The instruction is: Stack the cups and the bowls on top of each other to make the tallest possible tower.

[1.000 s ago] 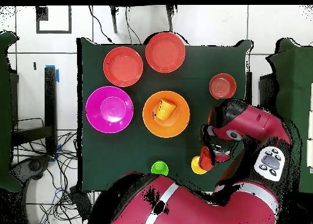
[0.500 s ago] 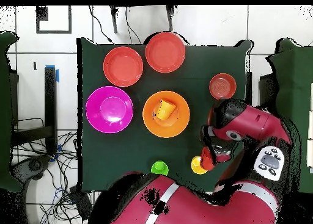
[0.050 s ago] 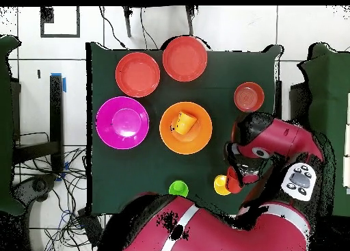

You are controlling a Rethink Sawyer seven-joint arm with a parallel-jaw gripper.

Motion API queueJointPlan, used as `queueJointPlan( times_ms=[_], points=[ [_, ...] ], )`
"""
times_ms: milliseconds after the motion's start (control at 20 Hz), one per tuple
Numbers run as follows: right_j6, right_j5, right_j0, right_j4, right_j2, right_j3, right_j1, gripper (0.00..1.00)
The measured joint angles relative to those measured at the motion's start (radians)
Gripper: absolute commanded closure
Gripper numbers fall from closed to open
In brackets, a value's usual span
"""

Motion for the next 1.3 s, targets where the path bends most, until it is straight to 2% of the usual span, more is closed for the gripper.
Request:
queueJointPlan(
  times_ms=[1300],
  points=[
    [0.000, 0.000, 0.001, 0.000, 0.016, 0.000, 0.000, 1.00]
  ],
)
